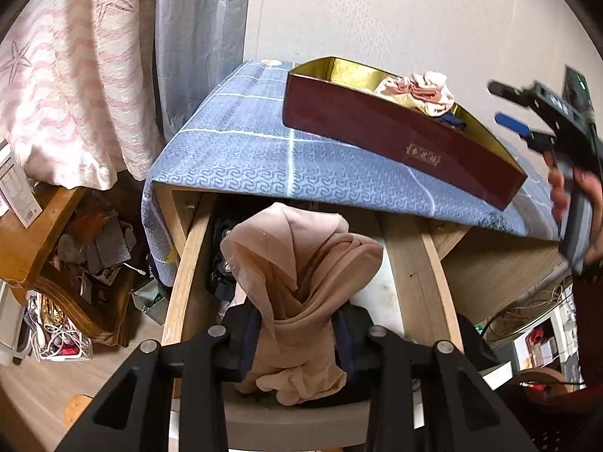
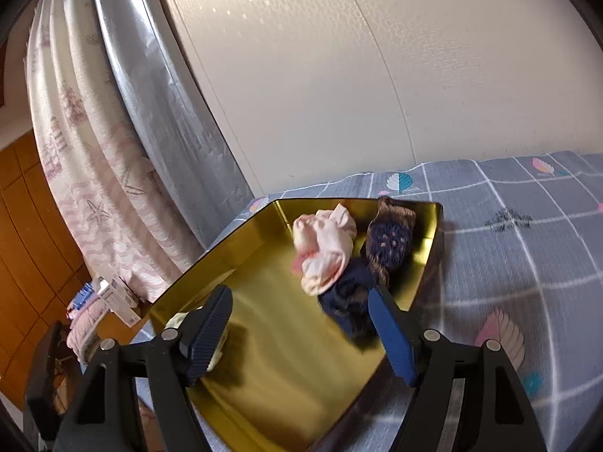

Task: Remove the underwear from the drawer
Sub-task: 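Lift the beige tights from the drawer and lay them in the gold tray with the left gripper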

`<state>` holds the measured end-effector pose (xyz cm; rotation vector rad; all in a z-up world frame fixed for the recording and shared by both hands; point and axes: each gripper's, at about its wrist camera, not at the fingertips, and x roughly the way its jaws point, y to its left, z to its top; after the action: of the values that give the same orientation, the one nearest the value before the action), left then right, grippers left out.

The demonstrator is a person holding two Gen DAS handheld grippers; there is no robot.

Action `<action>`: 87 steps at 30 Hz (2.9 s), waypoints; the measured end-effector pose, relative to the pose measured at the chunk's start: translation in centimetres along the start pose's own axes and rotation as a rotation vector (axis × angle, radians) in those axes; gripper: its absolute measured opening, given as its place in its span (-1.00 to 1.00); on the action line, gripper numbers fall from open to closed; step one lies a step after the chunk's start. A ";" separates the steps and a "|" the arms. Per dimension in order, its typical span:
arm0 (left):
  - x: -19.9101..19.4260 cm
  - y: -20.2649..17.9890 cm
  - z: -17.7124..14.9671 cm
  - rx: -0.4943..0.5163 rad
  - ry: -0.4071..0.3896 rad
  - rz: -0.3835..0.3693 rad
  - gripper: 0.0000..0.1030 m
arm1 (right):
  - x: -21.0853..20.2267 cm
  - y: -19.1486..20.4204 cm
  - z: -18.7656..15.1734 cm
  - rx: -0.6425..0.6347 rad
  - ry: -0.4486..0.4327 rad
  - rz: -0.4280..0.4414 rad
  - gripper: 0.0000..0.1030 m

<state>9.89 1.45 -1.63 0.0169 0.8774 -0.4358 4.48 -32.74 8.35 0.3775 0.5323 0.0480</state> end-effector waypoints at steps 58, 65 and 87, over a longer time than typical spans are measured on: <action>6.2 -10.3 27.7 0.124 -0.071 -0.117 -0.54 | -5.0 2.9 -7.9 -0.176 0.082 -0.158 0.47; 10.3 -12.4 25.6 0.187 0.067 -0.139 -0.54 | -5.1 2.4 -7.4 -0.149 0.073 -0.142 0.47; 3.8 -10.5 18.4 0.243 0.011 -0.086 -0.54 | -5.9 4.4 -8.2 -0.201 0.085 -0.144 0.47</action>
<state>21.68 -13.02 9.16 0.2059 0.8340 -0.6216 -4.47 -26.69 6.31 0.1406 0.6316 -0.0212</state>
